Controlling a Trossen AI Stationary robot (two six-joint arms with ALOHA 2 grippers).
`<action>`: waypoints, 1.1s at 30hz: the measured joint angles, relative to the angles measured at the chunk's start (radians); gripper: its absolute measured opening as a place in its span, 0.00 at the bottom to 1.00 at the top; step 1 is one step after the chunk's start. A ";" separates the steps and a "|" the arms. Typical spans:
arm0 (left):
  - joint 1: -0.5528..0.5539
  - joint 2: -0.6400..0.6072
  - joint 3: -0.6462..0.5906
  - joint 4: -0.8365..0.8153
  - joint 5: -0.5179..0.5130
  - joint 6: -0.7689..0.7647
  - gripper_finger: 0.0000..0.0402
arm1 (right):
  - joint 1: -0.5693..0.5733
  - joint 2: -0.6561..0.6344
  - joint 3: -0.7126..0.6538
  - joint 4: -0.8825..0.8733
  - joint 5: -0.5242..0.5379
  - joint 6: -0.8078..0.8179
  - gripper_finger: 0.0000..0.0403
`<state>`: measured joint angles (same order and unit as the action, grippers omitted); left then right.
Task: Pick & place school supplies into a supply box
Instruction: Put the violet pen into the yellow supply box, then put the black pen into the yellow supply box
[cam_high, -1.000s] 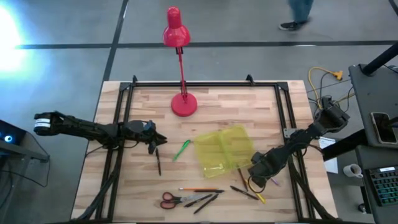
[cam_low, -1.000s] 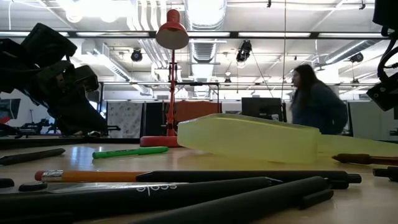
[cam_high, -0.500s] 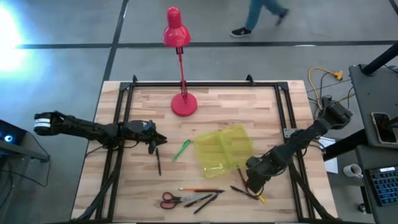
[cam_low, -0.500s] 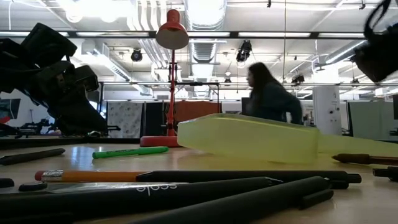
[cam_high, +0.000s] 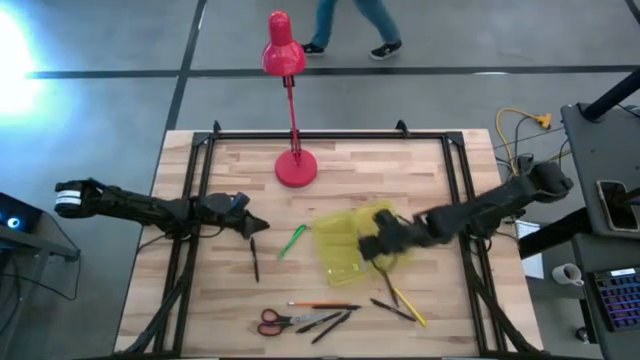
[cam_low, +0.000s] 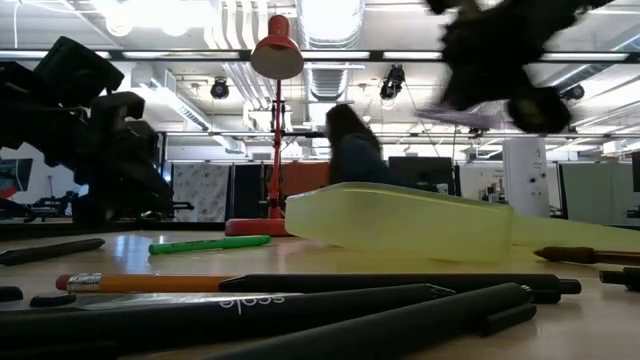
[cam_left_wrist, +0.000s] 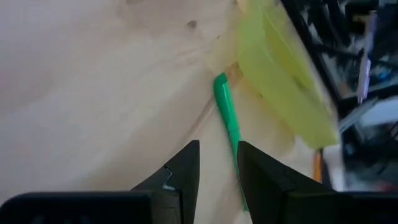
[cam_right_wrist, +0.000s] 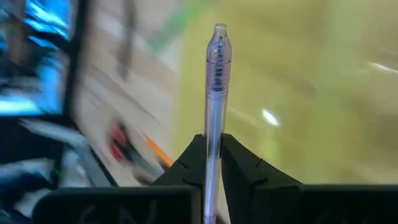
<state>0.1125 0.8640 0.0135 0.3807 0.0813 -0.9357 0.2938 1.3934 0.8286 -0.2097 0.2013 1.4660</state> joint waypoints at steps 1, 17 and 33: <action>0.000 0.000 0.000 0.000 0.002 -0.014 0.23 | -0.030 0.021 0.001 0.051 -0.001 -0.025 0.05; 0.000 0.001 0.022 0.002 -0.008 -0.028 0.23 | -0.124 0.171 -0.001 0.086 -0.105 -0.048 0.14; 0.000 0.000 0.032 0.003 -0.005 -0.028 0.23 | 0.026 0.130 0.143 -0.344 -0.118 0.030 0.32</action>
<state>0.1127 0.8642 0.0460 0.3833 0.0760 -0.9638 0.3200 1.5230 0.9715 -0.5538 0.0835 1.4955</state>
